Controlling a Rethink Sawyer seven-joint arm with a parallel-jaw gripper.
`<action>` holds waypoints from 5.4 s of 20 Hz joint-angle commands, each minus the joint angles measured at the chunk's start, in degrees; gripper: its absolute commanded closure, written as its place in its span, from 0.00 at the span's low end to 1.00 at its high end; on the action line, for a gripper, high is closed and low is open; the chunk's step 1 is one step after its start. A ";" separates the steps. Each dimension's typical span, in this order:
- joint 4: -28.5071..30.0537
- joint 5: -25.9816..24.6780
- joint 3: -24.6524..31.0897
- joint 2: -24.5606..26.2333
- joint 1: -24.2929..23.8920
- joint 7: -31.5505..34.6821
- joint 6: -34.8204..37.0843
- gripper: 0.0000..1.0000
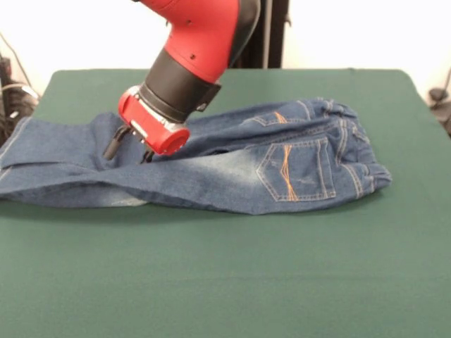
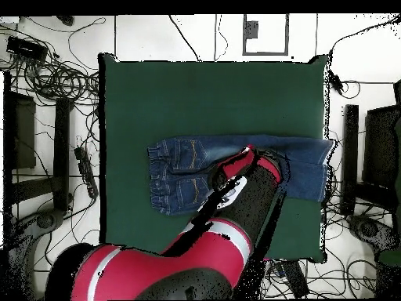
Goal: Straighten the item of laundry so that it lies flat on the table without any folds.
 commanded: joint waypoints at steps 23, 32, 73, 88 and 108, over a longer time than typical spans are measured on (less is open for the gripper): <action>-9.73 27.09 -20.25 23.94 7.55 2.13 -27.76 0.00; 1.71 11.79 12.40 1.82 -5.86 -12.16 1.59 0.00; 11.00 7.47 24.95 -11.62 -8.95 -6.14 13.49 0.00; 12.38 8.91 18.85 -11.96 -4.60 3.45 11.74 0.00; 11.92 15.52 7.71 -3.27 -3.09 12.58 3.65 0.00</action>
